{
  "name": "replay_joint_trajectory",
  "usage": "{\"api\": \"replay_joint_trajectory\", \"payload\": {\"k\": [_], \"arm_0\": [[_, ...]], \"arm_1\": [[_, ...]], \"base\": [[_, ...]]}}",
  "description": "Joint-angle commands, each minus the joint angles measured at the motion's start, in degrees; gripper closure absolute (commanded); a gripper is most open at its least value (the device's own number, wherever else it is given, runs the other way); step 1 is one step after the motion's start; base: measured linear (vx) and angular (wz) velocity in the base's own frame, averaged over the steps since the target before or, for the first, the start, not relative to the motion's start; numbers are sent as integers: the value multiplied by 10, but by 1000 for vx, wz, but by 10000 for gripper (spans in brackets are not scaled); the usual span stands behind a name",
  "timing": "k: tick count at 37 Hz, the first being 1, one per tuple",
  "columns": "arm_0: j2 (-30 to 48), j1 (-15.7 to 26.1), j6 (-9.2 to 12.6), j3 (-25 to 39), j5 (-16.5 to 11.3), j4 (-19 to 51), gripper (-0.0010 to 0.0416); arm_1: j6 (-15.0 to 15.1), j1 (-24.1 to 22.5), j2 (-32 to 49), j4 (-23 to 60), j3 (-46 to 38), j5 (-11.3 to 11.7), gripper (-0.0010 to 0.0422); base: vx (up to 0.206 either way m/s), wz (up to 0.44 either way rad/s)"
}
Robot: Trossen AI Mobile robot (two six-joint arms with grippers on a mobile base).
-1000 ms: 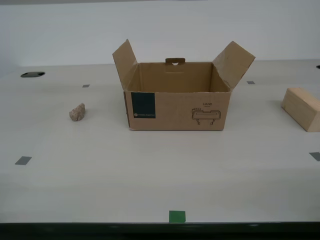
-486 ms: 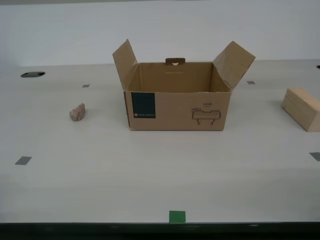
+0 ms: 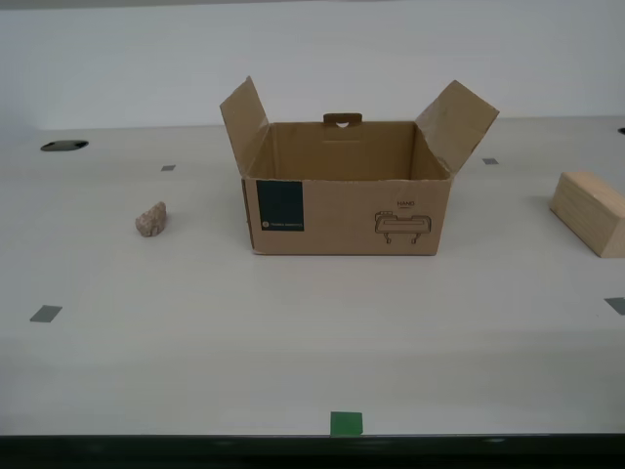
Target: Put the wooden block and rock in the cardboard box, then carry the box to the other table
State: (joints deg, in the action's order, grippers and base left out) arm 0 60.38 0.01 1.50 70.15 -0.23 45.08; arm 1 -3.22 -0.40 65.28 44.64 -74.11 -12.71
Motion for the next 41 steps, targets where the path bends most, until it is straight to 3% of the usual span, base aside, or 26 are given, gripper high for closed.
{"api": "replay_joint_trajectory", "payload": {"k": [1,15,26,35,41], "arm_0": [[0,0,1,29,-1,38,406],[24,0,5,125,-1,182,406],[79,0,4,190,0,280,406],[134,0,-1,238,44,349,406],[161,0,-3,263,47,377,406]], "arm_1": [[3,-1,18,19,-23,-5,412],[23,-5,76,100,-85,-5,412],[32,-8,80,130,-87,-4,412],[40,-9,80,159,-87,-4,412],[46,-9,80,178,-87,-4,412]], "base": [[0,0],[0,0],[0,0],[0,0],[0,0]]}}
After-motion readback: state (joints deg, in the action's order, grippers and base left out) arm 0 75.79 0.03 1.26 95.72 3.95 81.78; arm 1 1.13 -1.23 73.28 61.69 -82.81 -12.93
